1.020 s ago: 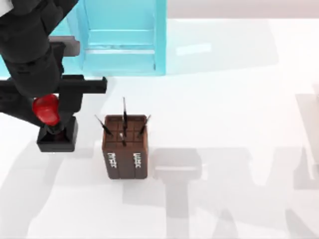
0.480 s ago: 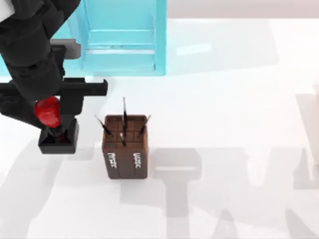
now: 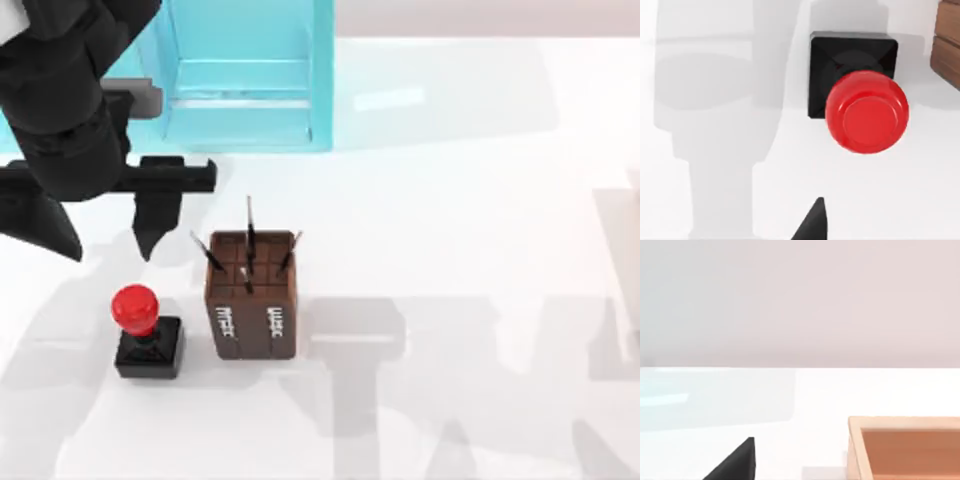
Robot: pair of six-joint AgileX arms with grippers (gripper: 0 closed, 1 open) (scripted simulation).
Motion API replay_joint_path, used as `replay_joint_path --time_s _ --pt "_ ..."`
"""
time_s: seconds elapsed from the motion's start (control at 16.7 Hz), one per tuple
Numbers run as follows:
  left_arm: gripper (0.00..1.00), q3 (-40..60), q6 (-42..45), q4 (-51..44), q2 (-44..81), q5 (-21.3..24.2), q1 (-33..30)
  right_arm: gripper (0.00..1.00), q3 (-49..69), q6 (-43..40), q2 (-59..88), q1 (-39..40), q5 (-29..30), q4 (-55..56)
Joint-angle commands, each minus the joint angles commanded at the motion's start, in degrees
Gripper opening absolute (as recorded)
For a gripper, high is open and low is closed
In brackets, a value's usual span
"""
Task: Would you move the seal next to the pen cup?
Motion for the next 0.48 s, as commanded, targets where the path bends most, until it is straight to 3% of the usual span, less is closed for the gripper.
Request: replay_joint_path --time_s 0.12,0.48 --pt "0.98 0.0 0.0 0.0 0.0 0.0 0.0 1.0 0.0 0.0 0.0 0.0 0.0 0.0" --pt "1.0 0.0 0.0 0.0 0.0 0.0 0.0 1.0 0.0 0.0 0.0 0.0 0.0 0.0"
